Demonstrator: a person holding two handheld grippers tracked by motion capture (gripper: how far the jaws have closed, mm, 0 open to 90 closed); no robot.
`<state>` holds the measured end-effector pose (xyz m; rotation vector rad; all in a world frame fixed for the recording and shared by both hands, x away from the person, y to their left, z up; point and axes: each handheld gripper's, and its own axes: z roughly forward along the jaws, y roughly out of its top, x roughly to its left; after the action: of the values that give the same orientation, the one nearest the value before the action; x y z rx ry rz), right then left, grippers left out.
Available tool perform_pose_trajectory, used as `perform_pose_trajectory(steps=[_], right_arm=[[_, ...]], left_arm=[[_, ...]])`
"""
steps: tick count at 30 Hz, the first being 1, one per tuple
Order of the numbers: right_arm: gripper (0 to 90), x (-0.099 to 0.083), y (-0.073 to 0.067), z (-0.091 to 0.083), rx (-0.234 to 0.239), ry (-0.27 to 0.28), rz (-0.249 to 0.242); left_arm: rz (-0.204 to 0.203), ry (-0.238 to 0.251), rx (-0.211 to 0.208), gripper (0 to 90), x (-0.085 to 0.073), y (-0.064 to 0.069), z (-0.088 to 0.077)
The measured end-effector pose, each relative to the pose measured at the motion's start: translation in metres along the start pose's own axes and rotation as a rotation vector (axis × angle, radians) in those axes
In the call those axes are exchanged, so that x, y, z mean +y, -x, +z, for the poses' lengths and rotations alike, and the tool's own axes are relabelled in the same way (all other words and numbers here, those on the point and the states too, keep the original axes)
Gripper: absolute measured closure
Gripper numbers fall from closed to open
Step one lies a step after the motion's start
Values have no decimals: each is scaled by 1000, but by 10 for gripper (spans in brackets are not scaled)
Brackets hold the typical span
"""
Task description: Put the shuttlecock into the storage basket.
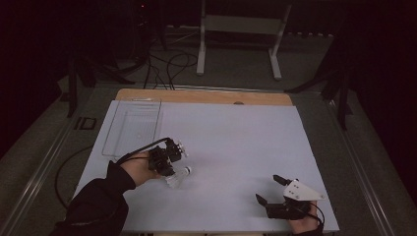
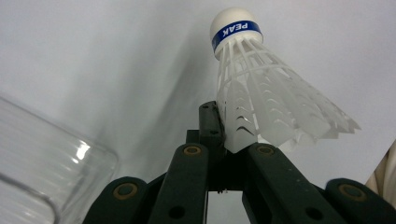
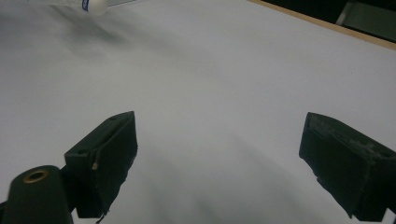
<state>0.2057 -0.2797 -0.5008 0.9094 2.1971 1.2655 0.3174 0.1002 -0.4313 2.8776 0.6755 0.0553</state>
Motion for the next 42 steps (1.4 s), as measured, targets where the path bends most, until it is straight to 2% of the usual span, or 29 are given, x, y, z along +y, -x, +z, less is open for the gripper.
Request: perform_pose_trajectory(steps=[5,8,11,17,31,37,42], right_arm=[[114,0,0,0,-1,-1,1],[114,0,0,0,-2,0,1],[114,0,0,0,-1,-3,1],[114,0,0,0,-2,-4,0],[114,0,-1,0,-4,-2,-2],[114,0,-1,1,-1,-2,-3],[114,0,-1,0,-2,-3,-1]], left_arm=[[-6,17,9,898,1,-1,-5],[-5,20,36,898,1,-2,-8],[-1,24,36,898,1,-4,-11],[-22,46,16,898,0,-13,-20],[-36,59,60,898,2,-25,-45],[-59,96,65,898,1,-31,-54],[-67,108,74,898,0,-37,-59]])
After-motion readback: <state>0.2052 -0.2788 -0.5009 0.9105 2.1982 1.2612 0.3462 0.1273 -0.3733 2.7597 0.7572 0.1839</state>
